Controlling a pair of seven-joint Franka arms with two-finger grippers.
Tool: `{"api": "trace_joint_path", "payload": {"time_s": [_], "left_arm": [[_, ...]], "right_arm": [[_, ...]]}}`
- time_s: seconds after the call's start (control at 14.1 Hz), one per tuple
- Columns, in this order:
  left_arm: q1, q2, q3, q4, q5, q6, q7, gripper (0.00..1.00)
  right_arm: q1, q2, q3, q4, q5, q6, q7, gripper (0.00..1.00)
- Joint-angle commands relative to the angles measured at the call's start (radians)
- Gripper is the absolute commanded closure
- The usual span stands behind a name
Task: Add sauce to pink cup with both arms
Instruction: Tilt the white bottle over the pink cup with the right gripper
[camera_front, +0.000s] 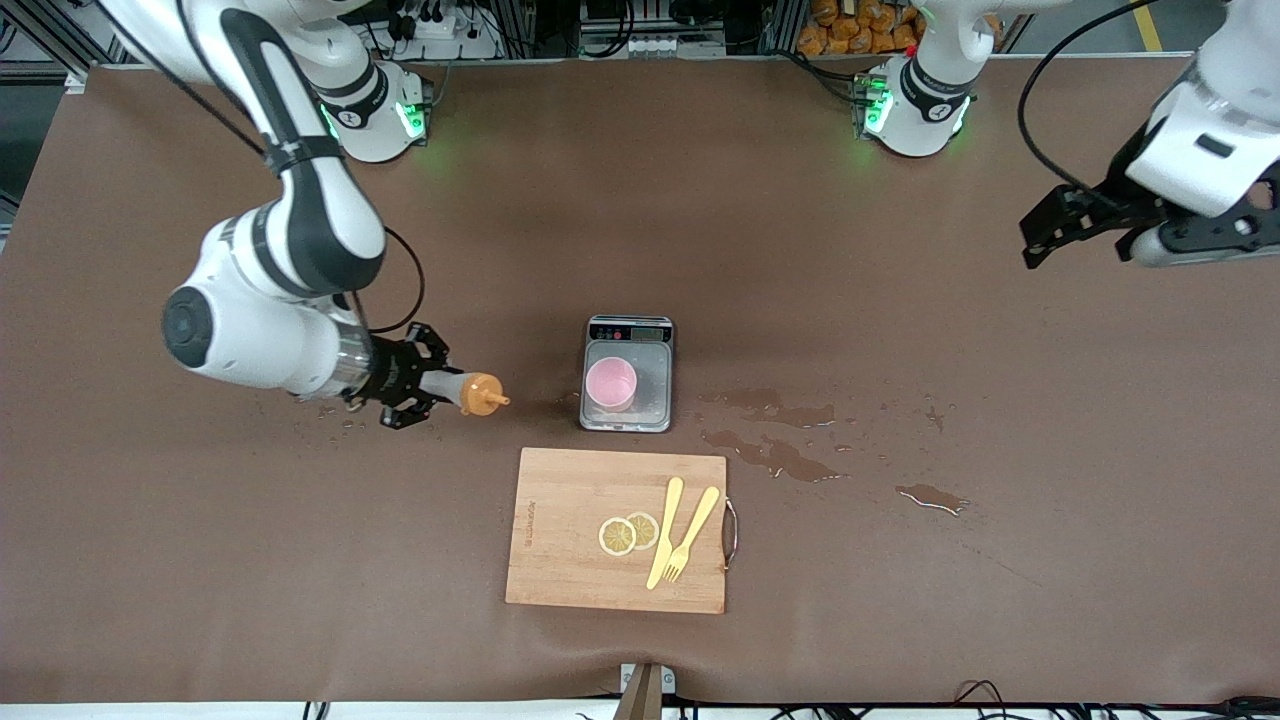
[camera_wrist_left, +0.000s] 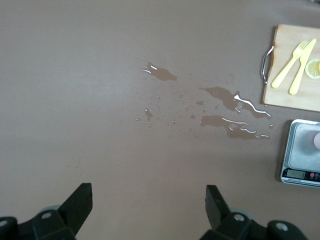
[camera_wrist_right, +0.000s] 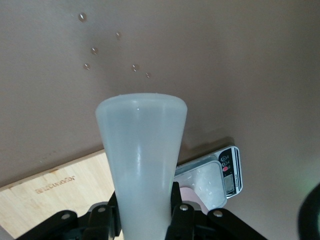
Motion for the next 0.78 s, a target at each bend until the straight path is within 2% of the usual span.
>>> {"api": "trace_joint_path", "payload": {"time_s": [0.0,0.28,0.71], "left_arm": [[0.018,0.009,0.007,0.017,-0.018,-0.025,0.018,0.00],[0.068,0.063,0.007,0.018,-0.038,-0.020,0.016,0.00],[0.125,0.047,0.006,0.018,-0.044,-0.023,0.019,0.00]], "right_arm": [[0.051,0.000,-0.006,0.028,-0.099,0.011,0.136,0.62],[0.117,0.026,-0.006,0.060,-0.231,-0.002,0.280,0.63],[0.201,0.141,-0.006,0.197,-0.439,-0.156,0.421,0.63]]}}
